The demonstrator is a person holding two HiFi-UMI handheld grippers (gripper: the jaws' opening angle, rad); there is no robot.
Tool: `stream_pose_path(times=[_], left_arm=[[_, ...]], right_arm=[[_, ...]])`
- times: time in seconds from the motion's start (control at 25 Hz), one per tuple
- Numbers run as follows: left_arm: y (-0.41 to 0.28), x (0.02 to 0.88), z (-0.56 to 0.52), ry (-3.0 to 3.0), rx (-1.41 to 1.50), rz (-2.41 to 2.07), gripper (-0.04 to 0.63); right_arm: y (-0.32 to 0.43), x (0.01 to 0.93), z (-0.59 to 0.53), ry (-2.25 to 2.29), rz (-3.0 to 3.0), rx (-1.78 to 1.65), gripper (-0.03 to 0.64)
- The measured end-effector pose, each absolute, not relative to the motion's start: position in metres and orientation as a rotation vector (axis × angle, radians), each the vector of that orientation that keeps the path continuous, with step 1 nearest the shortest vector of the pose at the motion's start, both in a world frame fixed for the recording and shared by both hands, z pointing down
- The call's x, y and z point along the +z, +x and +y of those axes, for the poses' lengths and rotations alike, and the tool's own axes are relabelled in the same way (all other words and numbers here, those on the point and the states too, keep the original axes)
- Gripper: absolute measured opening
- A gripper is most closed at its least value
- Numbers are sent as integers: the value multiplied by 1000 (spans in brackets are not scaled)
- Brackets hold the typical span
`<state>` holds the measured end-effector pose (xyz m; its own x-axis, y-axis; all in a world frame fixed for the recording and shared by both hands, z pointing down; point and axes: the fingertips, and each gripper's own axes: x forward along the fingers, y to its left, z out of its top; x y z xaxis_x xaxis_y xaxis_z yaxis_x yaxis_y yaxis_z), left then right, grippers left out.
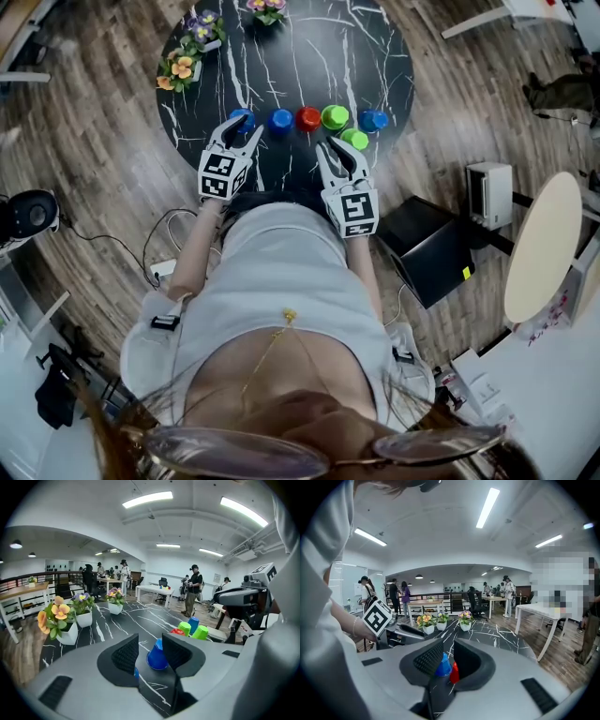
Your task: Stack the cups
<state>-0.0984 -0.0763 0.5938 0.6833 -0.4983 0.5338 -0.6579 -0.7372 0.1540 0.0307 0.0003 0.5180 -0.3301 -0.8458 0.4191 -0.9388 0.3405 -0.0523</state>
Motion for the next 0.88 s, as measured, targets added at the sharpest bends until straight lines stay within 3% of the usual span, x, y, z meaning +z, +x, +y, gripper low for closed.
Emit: stream_pose_path(times=[0.88], left_arm=[[-140,657,-100,2444,945,-1030,262]], right_arm=[[37,524,8,1626,-2232,438,78]])
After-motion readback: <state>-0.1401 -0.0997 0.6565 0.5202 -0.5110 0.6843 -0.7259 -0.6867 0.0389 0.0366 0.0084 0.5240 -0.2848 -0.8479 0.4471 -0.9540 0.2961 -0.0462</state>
